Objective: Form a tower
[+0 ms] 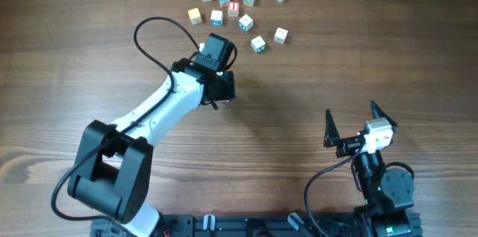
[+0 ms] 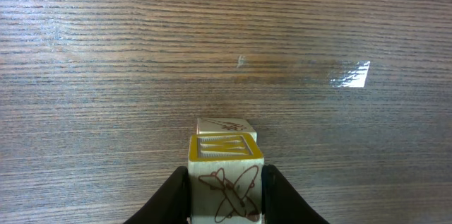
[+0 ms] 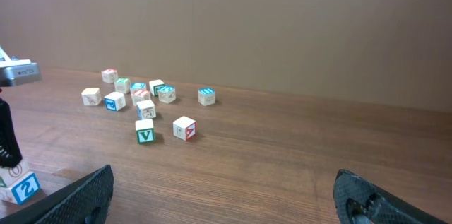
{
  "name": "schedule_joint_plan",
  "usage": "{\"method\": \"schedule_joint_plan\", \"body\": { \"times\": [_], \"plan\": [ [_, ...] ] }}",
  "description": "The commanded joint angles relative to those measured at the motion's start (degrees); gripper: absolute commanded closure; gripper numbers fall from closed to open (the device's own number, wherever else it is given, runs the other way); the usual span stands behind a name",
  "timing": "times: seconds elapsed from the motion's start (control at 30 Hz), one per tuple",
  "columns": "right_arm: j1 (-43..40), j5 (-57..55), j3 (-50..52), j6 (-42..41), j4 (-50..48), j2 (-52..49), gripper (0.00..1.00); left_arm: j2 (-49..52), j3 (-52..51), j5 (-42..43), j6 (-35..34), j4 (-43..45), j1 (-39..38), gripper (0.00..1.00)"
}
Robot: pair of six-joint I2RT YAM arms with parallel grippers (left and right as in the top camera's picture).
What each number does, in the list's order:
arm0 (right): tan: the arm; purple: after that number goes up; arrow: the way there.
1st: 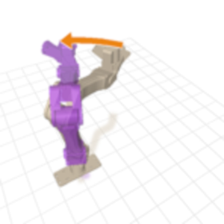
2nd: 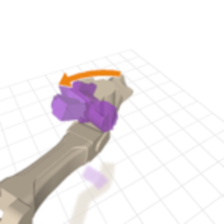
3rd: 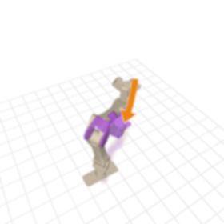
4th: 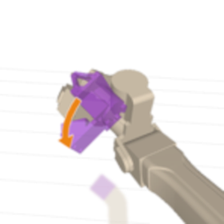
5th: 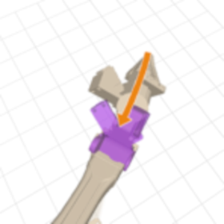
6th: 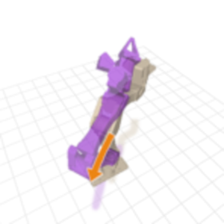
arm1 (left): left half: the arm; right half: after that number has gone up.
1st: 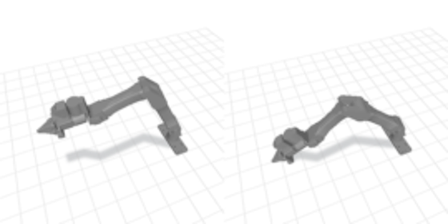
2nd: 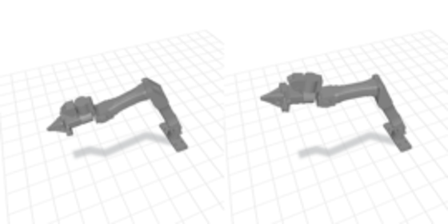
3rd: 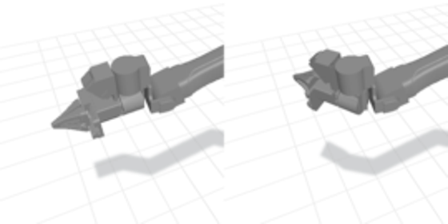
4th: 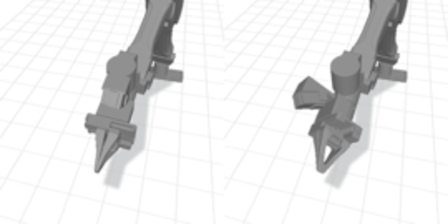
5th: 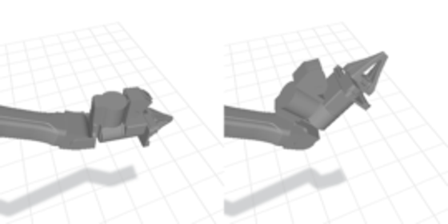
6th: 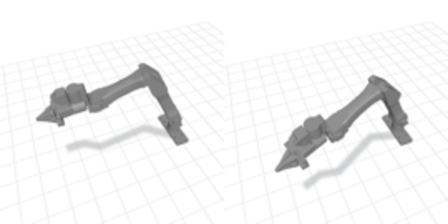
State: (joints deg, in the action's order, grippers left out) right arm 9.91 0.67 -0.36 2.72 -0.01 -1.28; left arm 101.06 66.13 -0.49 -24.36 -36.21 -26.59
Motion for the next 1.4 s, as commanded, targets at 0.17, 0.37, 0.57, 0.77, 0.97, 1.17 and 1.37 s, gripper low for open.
{"method": "schedule_joint_plan", "body": {
  "times": [0.17, 0.37, 0.57, 0.77, 0.97, 1.17, 1.37],
  "plan": [
    [-0.2, 0.7, 0.1, 0.3, -0.3, 0.3, 0.0, -1.0, -0.7, 0.7, -0.5, 0.3, -0.3, 0.77],
    [-0.2, 0.7, 0.1, 0.3, -0.3, 0.3, 0.0, -1.0, -0.7, 0.7, 0.2, 0.2, -0.3, 0.71],
    [-0.2, 0.7, 0.1, 0.3, -0.3, 0.3, 0.0, -1.0, -0.7, 0.7, 0.2, 0.2, -0.3, 0.5],
    [-0.2, 0.7, 0.1, 0.3, -0.3, 0.3, 0.0, -0.6, -0.7, 0.7, 1.7, 0.2, -0.3, 0.3],
    [-0.2, 0.7, 0.1, 0.3, -0.3, 0.3, 0.0, 3.0, -0.7, 0.6, 3.4, 2.8, -2.2, 0.29],
    [-0.2, 0.7, 0.1, 0.3, -0.3, 0.3, 0.0, 4.7, -0.7, -4.1, 3.3, 3.5, -2.4, 0.29],
    [-0.2, 0.7, 0.1, 0.3, -0.3, 0.3, 0.0, 7.1, -0.7, -4.1, 3.4, 4.8, -2.6, 0.42]
  ]
}}
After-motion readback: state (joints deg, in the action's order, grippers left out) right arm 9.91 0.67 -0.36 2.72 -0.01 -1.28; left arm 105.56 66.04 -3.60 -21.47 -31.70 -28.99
